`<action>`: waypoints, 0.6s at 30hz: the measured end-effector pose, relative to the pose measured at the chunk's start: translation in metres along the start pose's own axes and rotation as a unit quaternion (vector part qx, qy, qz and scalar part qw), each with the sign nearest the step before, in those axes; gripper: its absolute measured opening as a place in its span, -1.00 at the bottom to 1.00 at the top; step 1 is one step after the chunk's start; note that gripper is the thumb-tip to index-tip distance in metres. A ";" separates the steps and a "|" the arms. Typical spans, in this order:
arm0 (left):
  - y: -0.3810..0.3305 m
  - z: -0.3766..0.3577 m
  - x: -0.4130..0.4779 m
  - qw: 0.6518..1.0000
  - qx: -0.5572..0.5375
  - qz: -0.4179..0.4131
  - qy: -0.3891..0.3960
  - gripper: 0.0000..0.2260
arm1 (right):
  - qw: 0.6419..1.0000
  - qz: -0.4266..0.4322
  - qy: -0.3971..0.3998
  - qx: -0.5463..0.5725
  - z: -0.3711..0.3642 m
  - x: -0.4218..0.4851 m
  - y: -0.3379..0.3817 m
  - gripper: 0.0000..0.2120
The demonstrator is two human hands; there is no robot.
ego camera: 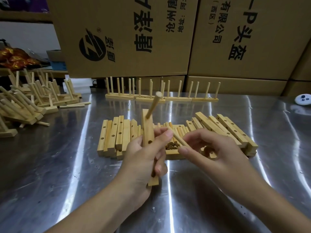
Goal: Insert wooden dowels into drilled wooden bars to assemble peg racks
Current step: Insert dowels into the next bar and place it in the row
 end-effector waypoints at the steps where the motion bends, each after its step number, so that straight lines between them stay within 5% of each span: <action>1: 0.003 -0.002 -0.002 1.000 0.021 -0.002 0.012 -0.89 | 1.000 0.004 0.008 0.004 -0.004 -0.001 0.002 -0.87; 4: 0.005 -0.007 -0.007 0.997 0.058 -0.008 0.041 -0.86 | 1.000 -0.009 -0.014 -0.004 -0.003 -0.002 0.000 -0.81; 9: 0.004 -0.013 -0.014 0.995 -0.005 0.043 0.091 -0.45 | 0.990 -0.040 -0.047 0.129 0.011 0.001 0.007 -0.91; 18: 0.010 -0.013 -0.013 0.994 -0.007 0.072 0.084 -0.63 | 0.990 0.030 -0.075 0.115 0.022 -0.003 0.026 -0.96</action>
Point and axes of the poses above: each hand's wrist, its own x-axis towards the middle knuckle, its own z-axis out of the back of the hand, y = z × x, the point moved 7 cm from there along x, towards the middle knuckle, and after that the axes turned 14 degrees about -y, right-handed, at the moved point
